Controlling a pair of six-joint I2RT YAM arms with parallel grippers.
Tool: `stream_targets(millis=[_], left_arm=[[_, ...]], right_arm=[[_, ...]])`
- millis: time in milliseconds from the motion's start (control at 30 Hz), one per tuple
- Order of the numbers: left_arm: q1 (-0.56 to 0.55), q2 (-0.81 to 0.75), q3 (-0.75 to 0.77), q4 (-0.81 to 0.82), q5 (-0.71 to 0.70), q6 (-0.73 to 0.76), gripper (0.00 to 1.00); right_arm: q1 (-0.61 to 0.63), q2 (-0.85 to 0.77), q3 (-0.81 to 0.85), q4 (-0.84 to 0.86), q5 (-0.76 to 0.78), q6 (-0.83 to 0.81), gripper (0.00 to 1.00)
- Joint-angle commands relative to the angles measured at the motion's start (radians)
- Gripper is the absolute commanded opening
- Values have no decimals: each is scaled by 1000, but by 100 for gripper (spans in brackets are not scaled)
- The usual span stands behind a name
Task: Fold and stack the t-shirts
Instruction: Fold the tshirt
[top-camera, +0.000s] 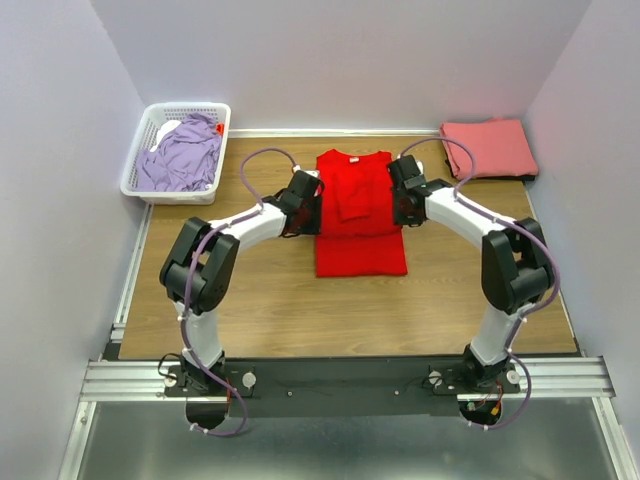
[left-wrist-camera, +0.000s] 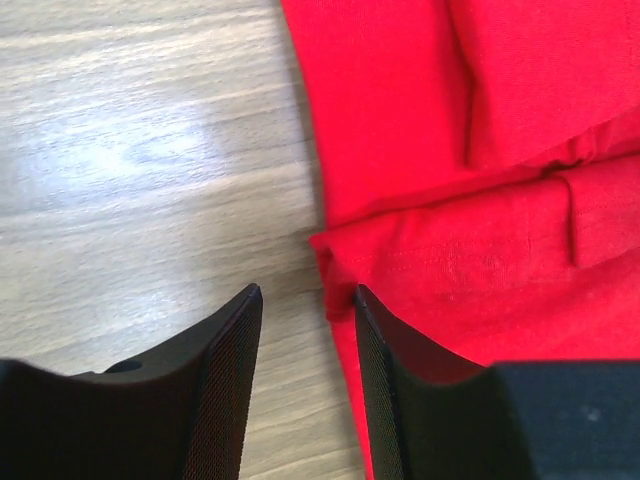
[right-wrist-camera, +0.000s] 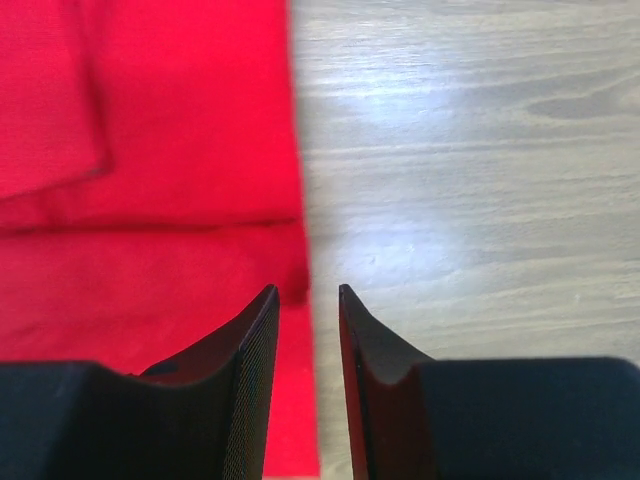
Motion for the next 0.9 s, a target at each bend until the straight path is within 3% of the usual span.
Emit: stream_targets(millis=[0,100,167,300,400,867], left_arm=[[-24,-122,-44,23,-50,-36,50],[-61,-187,-80,54,-45,-49,49],[-107,-210,-112,88,-34,-59,36],[-185,-184,-150,144,6,-63,32],[-233,-138,-158,184,12,-62,24],[-278,-30,-250,214,58,-60,23]], right_arm=[[-4,-120,-46,42,-139,35,34],[-2,-154,-90,89,-273,59,26],[2,-162,-136,152,-344,91,22],[5,-131,-181,262,-484,130,17],[7,-101,-209,316,-510,142,15],[7,62,-148,358,-467,113,13]])
